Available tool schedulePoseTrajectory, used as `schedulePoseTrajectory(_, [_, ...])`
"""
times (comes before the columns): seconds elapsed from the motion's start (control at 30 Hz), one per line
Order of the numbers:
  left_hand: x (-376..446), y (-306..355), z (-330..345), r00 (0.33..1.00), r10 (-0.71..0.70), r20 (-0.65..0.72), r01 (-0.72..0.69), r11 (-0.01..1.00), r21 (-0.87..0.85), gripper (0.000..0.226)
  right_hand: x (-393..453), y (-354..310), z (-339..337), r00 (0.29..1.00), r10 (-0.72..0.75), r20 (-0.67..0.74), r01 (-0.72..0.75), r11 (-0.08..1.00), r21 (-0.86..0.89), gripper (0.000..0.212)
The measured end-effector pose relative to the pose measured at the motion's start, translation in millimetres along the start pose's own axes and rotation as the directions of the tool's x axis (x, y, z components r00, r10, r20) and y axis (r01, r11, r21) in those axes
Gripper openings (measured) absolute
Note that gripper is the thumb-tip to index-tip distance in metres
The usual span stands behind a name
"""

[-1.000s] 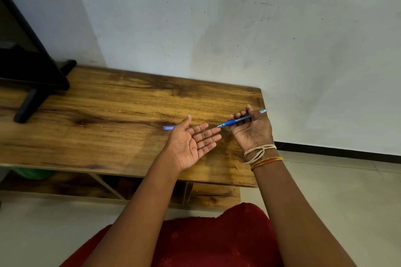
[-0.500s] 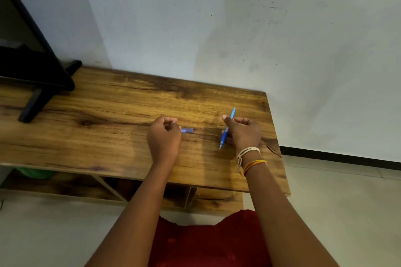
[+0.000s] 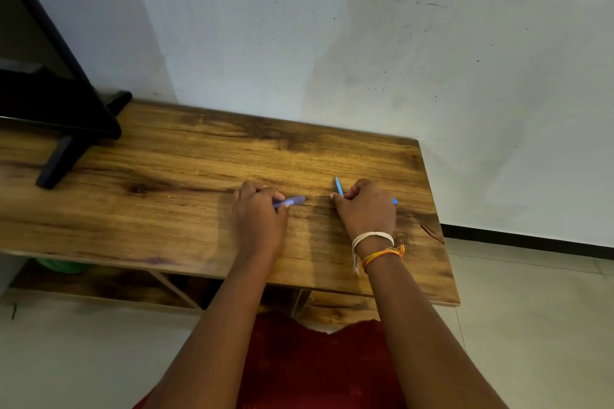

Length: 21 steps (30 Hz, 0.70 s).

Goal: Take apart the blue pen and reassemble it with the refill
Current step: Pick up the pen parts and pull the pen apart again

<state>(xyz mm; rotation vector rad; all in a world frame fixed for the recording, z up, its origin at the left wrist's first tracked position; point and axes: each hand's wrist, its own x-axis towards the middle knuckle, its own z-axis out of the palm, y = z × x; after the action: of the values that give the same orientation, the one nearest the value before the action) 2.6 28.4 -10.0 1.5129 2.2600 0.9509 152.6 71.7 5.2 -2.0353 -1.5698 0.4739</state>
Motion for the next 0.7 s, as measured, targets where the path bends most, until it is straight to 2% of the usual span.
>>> schedulePoseTrajectory(0.13, [0,1,-2,1.0,0.01,0.017,-0.009,1.0,-0.029,0.015,1,1,1,0.999,0.017,0.034,-0.016,1.0,-0.021,0.029])
schedulePoseTrajectory(0.27, [-1,7,-1,0.997,-0.036,0.071,0.046,0.988,-0.147,0.011,-1,3,-1,0.997,0.021,0.08,-0.023,0.999,0.029,0.04])
schedulePoseTrajectory(0.37, [-2,15,-1,0.985,-0.095,0.145,0.134,0.947,-0.292,0.008,0,7,-10,0.999,0.044,0.005,-0.044,0.995,0.091,0.033])
schedulePoseTrajectory(0.43, [0,19,-1,0.961,-0.162,0.222,0.246,0.869,-0.429,0.012,5,14,-19,0.993,0.075,-0.095,-0.063,0.991,0.119,0.02])
schedulePoseTrajectory(0.5, [1,23,-1,0.919,-0.232,0.317,0.377,0.75,-0.543,0.011,9,23,-27,0.987,0.088,-0.138,-0.075,0.992,0.098,0.024])
schedulePoseTrajectory(0.57, [1,26,0,0.88,-0.263,0.396,0.465,0.648,-0.603,0.009,12,34,-30,0.987,0.099,-0.123,-0.097,0.995,0.026,0.031])
schedulePoseTrajectory(0.7, [1,29,4,0.83,-0.272,0.486,0.553,0.507,-0.661,0.01,17,45,-26,0.989,0.13,-0.078,-0.132,0.991,-0.024,0.019])
